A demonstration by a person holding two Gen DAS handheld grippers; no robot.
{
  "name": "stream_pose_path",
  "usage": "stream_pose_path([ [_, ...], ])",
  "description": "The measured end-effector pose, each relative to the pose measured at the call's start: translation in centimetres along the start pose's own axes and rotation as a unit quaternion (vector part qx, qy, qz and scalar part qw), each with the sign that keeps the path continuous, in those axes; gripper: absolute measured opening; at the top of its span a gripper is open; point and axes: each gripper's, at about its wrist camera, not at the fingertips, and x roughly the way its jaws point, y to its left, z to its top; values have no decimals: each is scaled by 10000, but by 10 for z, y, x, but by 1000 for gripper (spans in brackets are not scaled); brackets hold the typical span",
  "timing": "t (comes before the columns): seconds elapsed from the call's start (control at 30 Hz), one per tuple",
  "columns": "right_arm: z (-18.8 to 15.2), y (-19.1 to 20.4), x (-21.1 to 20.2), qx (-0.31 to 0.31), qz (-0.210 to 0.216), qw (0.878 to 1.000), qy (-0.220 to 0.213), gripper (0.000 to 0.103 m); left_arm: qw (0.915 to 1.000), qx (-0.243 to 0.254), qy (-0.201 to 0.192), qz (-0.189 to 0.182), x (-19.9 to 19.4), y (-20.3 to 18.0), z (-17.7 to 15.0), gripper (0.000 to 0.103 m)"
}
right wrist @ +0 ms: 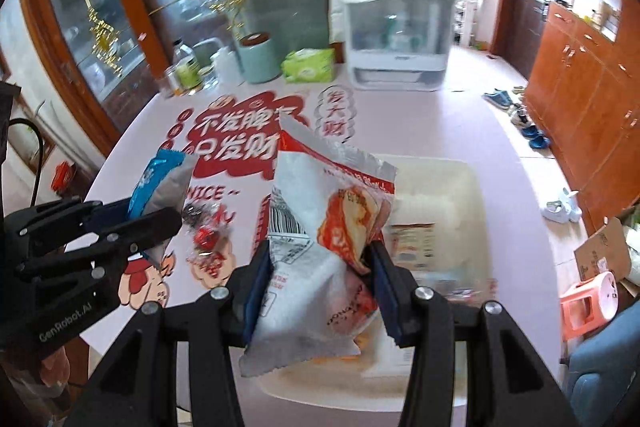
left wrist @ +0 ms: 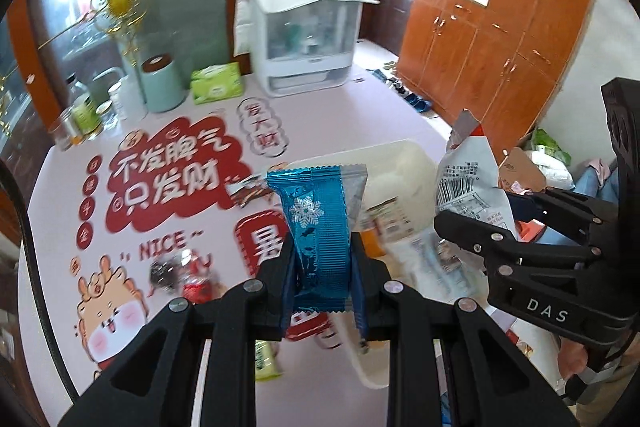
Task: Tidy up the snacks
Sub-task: 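Carry both snacks into the white tray and open both tools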
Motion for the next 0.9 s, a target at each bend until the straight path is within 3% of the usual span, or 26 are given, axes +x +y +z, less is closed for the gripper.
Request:
stream_pose_path([
  [0.3, 9, -53, -13, 119, -224, 9996, -147, 49, 9997, 173, -184, -75, 16, -57, 25, 22],
  [0.5, 15, -77, -11, 153, -367, 9990, -190, 51, 9991, 334, -212, 129, 29, -78, 33, 25],
  [0.53, 15, -80, -10, 165, -396, 9989, -190, 51, 9989, 362, -223, 208, 32, -80, 34, 29],
  [0.6, 17, -85, -6, 188, -423, 9988, -153, 52, 9984, 405, -193, 344, 37, -83, 35, 67],
  [0.7, 17, -88, -2, 215, -477, 9985, -144, 54, 9966, 327, -318, 687, 38, -80, 33, 92],
  [0.9, 17, -98, 1, 262, -546, 9979, -216, 64, 9971, 207, -150, 719, 47, -69, 26, 94],
])
